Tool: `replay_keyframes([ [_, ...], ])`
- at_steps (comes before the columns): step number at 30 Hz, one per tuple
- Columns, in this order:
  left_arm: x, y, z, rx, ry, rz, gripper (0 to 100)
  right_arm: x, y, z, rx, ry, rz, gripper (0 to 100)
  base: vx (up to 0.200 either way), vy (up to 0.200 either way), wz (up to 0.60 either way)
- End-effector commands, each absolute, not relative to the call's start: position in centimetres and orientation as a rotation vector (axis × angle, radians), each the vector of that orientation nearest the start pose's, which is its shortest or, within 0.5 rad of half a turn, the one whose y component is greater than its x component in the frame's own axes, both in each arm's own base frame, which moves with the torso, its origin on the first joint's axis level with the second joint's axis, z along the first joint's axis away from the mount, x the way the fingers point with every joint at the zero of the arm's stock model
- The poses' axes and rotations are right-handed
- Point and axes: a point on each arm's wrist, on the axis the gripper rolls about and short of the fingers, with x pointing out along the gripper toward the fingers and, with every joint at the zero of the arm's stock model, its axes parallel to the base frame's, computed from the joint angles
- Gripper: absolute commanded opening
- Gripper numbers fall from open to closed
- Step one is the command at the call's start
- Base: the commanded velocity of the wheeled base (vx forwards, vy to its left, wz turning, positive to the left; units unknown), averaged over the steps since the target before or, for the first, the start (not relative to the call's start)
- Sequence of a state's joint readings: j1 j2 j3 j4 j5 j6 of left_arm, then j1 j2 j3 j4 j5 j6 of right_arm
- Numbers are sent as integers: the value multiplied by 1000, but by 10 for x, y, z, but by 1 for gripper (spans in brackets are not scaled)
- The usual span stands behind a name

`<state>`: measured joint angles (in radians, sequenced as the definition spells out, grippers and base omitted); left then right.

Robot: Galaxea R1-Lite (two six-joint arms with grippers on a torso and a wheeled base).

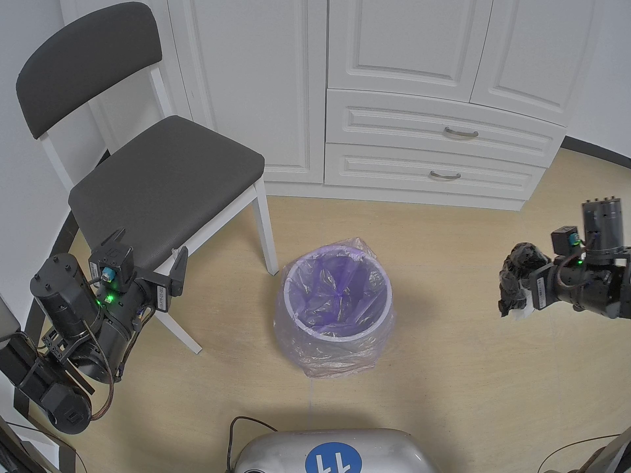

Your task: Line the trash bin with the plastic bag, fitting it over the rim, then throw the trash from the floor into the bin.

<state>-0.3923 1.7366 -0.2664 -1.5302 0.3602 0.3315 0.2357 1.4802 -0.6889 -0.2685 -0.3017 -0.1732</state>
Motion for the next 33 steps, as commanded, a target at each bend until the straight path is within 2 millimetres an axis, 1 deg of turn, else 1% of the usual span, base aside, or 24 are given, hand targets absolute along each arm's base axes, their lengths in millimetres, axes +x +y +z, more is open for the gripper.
replay_keyframes([
  [1,222,-84,147,291,-106,-17,100,168,40,218,-288,286,-4,0,0,0,0],
  [4,220,-83,153,282,-128,-13,100,164,39,226,-274,241,-3,0,0,0,0],
  [5,220,-83,153,282,-128,-13,100,164,39,226,-274,241,-3,0,0,0,0],
  [6,217,-82,158,274,-147,-14,100,168,42,237,-257,199,15,0,0,0,0],
  [8,216,-82,159,279,-153,-14,100,173,50,250,-230,130,65,0,0,0,0],
  [10,216,-82,160,287,-156,-12,100,175,55,255,-210,100,92,0,0,0,0],
  [11,216,-82,160,303,-156,-9,100,181,66,261,-163,49,140,0,0,0,0],
  [12,216,-82,160,304,-156,-9,100,183,69,262,-149,35,150,0,0,0,0],
  [13,216,-82,160,306,-156,-9,100,188,80,265,-108,-9,187,0,0,0,0],
  [14,215,-81,160,305,-157,-8,100,193,88,265,-81,-30,212,0,0,0,0],
  [15,216,-81,160,306,-157,-7,100,196,92,264,-69,-38,223,0,0,0,0],
  [17,214,-80,163,300,-170,-3,100,215,111,254,5,-75,258,0,0,0,0],
  [19,213,-79,165,297,-178,0,100,234,127,239,69,-88,277,0,0,0,0],
  [20,213,-79,165,297,-178,0,100,234,127,239,69,-88,277,0,0,0,0],
  [21,211,-79,167,295,-186,2,100,252,141,223,132,-103,285,0,0,0,0],
  [22,211,-78,168,294,-189,2,100,263,148,214,163,-115,295,0,0,0,0],
  [23,211,-78,168,293,-190,3,100,267,151,210,176,-122,298,0,0,0,0],
  [24,210,-78,169,292,-193,2,100,282,161,198,198,-141,303,0,0,0,0],
  [25,210,-78,169,292,-193,2,100,282,161,198,198,-141,303,0,0,0,0],
  [26,210,-79,170,290,-198,-1,100,299,172,183,215,-171,302,0,0,0,0],
  [28,210,-79,171,291,-201,0,100,312,184,166,225,-179,314,0,0,0,0],
  [30,210,-79,171,288,-204,1,100,316,188,158,229,-179,319,0,0,0,0],
  [31,209,-78,174,284,-213,4,100,323,198,147,246,-169,334,0,0,0,0],
  [33,208,-78,174,283,-216,4,100,325,209,140,290,-152,357,0,0,0,0],
])
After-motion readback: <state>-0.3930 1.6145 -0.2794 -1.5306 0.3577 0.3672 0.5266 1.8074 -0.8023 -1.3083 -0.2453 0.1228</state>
